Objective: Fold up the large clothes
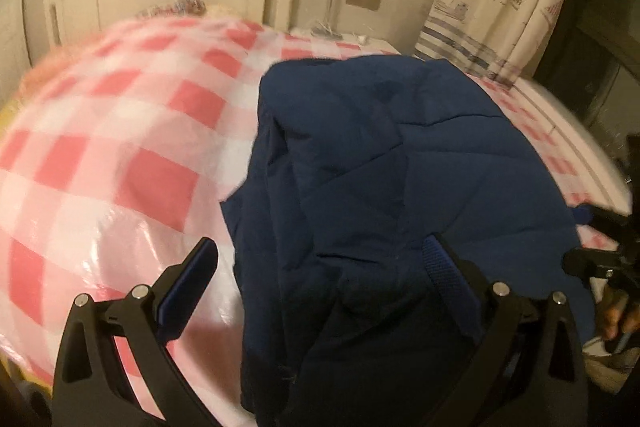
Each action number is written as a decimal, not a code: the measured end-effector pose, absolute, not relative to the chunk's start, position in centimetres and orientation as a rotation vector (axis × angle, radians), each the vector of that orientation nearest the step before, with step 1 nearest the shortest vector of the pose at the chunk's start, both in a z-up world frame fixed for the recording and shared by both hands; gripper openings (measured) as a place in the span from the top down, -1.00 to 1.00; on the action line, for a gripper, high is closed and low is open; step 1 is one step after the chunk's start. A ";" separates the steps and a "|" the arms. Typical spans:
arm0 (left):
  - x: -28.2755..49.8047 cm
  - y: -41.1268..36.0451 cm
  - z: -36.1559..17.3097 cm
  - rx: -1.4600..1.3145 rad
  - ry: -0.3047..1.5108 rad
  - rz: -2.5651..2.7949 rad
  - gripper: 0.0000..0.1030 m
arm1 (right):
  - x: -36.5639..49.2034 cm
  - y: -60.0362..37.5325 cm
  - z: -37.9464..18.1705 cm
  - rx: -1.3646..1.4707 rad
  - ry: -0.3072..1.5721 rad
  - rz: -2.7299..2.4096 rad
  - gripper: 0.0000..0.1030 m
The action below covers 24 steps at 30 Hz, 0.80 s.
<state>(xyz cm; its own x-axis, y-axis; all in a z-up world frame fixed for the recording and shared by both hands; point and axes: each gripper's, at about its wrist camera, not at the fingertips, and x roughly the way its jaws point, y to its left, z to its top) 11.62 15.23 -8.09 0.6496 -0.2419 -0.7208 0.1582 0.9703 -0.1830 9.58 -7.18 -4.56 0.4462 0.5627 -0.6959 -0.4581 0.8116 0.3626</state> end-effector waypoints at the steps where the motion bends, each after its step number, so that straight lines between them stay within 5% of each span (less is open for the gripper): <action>1: 11.8 15.6 -8.4 -0.143 0.854 -0.246 -0.96 | 9.9 -7.5 -5.1 0.166 0.935 0.647 -0.91; 9: 12.1 19.6 -12.2 -0.458 0.963 -0.477 -0.96 | 10.2 -8.3 -5.9 0.233 1.005 0.685 -0.91; 21: 10.9 19.6 -12.6 -0.473 0.917 -0.559 -0.94 | 11.4 -8.7 -9.9 0.497 1.081 0.845 -0.91; 24: 10.5 18.9 -12.0 -0.480 0.895 -0.599 -0.52 | 10.7 -8.4 -9.1 0.462 1.019 0.848 -0.81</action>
<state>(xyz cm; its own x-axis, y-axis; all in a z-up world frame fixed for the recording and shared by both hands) 10.48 18.95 -12.04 0.4845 -0.6605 -0.5736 0.2781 0.7380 -0.6149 10.72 -8.36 -9.15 0.2559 0.7950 -0.5500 -0.3965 0.6052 0.6903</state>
